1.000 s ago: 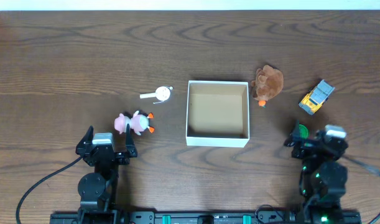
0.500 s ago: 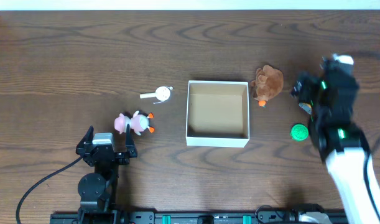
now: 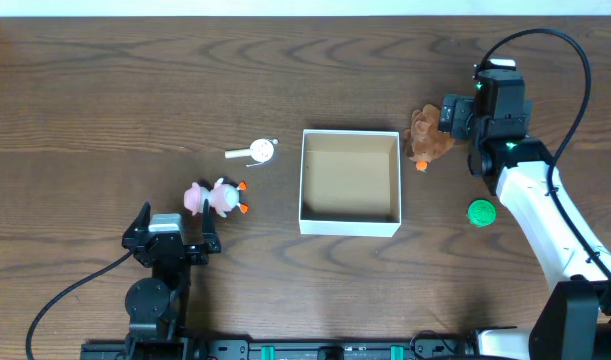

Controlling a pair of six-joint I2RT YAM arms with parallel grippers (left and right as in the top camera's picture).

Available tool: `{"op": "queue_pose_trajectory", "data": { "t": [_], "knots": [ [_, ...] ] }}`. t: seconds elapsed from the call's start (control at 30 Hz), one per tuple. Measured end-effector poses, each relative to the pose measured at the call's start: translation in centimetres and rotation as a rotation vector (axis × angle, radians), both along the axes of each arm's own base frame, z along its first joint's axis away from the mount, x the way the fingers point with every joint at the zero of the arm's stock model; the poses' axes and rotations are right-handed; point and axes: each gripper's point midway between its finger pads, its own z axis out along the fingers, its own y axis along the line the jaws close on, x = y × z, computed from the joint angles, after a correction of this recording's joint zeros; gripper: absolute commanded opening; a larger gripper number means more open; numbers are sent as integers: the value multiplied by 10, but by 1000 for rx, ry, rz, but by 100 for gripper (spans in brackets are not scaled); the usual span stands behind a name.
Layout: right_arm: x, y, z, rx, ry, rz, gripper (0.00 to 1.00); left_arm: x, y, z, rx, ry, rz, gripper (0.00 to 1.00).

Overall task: Pack container
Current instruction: 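Move the right gripper over the yellow-grey toy truck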

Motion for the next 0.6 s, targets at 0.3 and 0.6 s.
{"op": "queue_pose_trajectory", "data": {
  "t": [0.3,0.6],
  "knots": [
    [-46,-51,-19,27,75,-417,99,0,0,0,0,0,0,98],
    [-86,-92,-27,121,168,-662,99,0,0,0,0,0,0,98]
  ]
}}
